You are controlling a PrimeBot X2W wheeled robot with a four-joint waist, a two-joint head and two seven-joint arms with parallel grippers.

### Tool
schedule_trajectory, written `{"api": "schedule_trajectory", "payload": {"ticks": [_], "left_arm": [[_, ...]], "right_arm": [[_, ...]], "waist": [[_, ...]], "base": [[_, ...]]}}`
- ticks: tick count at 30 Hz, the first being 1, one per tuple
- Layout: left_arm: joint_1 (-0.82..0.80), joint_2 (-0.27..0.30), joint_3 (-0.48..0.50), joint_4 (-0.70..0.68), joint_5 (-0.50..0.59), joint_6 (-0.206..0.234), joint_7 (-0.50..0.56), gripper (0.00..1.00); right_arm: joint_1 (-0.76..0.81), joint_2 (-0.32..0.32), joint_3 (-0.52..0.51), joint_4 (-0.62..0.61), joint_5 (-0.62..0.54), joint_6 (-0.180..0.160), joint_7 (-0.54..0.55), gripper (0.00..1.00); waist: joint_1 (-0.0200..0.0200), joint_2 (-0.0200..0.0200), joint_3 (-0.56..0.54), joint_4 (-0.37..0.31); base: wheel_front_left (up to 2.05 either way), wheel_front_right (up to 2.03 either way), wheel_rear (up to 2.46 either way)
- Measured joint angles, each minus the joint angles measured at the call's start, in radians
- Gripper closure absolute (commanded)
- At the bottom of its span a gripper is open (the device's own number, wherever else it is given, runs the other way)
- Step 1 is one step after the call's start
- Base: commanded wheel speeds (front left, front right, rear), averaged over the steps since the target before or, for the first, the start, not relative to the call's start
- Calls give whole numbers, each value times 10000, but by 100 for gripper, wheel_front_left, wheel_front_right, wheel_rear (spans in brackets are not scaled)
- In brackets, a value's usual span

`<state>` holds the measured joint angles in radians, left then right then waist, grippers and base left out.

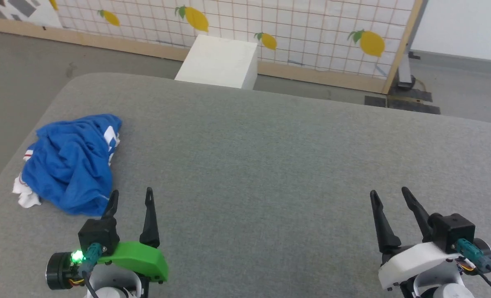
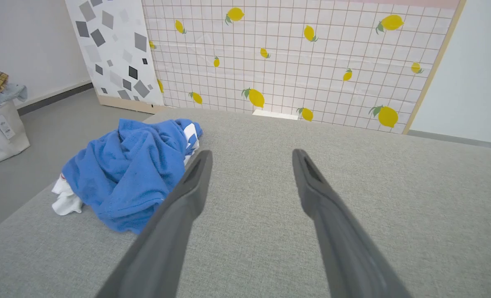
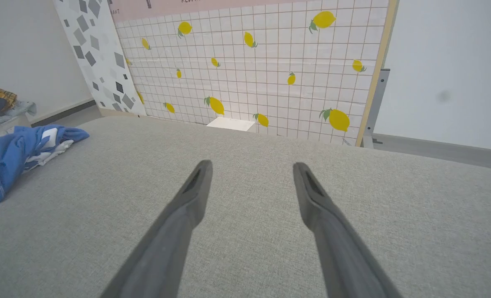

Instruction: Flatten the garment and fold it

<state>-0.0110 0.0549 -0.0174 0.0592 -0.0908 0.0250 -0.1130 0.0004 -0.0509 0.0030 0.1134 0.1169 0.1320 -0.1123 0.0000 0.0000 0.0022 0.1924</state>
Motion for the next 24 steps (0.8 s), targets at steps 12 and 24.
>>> {"api": "schedule_trajectory", "payload": {"ticks": [12,24], "left_arm": [[22,0,2,98,-75,38,-224,0],[110,0,31,174,-171,111,-483,0]], "right_arm": [[1,0,104,219,167,0,-219,0],[1,0,261,458,351,0,-485,0]], "waist": [[0,0,18,792],[0,0,21,1447]], "base": [[0,0,0],[0,0,0]]}}
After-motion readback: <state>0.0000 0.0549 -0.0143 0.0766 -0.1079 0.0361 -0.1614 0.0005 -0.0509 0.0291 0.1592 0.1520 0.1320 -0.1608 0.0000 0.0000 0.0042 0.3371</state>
